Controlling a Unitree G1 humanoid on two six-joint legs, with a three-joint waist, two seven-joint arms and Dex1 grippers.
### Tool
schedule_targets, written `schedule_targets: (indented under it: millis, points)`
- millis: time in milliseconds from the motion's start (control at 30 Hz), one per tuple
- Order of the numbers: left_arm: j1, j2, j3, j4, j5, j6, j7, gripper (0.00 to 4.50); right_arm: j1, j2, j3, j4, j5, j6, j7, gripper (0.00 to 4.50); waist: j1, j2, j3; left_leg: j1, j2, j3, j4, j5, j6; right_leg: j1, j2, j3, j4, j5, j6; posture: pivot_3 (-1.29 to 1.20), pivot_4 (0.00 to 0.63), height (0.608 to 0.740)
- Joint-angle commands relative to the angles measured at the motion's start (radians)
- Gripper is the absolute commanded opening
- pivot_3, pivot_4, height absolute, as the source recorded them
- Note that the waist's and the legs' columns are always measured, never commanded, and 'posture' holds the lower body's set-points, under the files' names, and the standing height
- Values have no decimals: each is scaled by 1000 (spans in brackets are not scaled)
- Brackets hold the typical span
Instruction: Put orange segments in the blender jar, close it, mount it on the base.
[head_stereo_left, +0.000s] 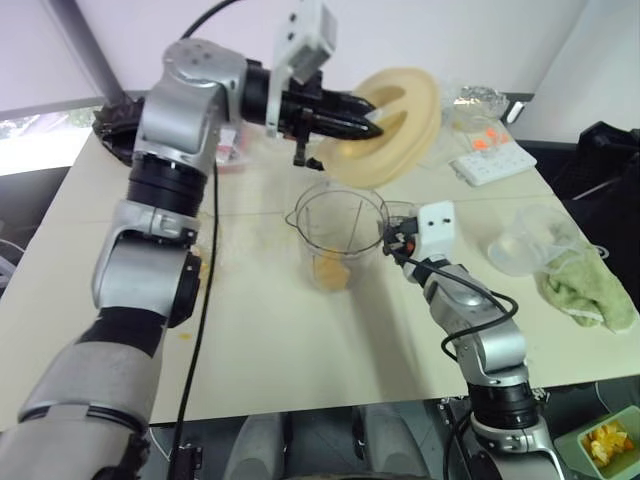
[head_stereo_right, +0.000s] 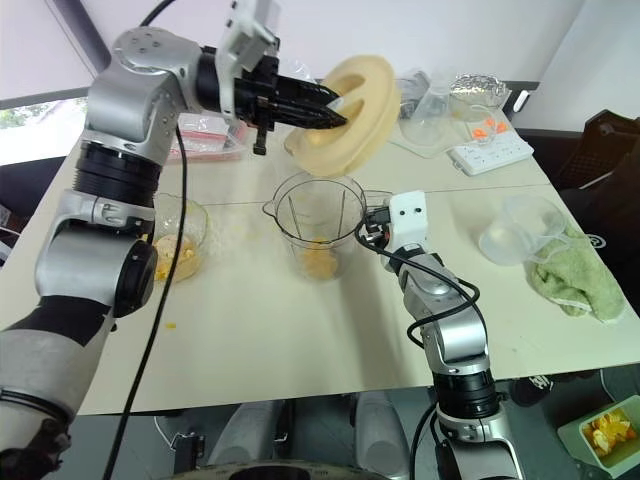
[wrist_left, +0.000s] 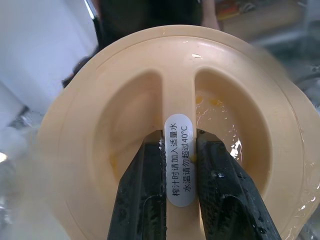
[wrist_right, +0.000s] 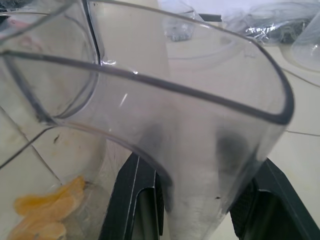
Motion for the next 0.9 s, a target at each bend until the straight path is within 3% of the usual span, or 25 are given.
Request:
schedule_targets:
  millis: [33,533,900]
  points:
    - [54,18,-69,-106,35,65,7,249,-19,24,1,28,-9,-33,4,984,-9,0,0,1,0,0,0,0,0,0,0,0,1,0,0,0,150,740]
    - [152,113,-231,-149,182,77,24,249,-50,49,-15,59,-29,-67,9,984,-8,0,0,2,3,0,0,0,0,0,5,1,2,1,-3,0,150,740]
    - [27,72,-276,-15,216,30,-31,249,-58,73,-10,87,-46,-97,13,984,-6,1,-1,3,4,0,1,0,0,0,6,1,2,1,-7,0,150,740]
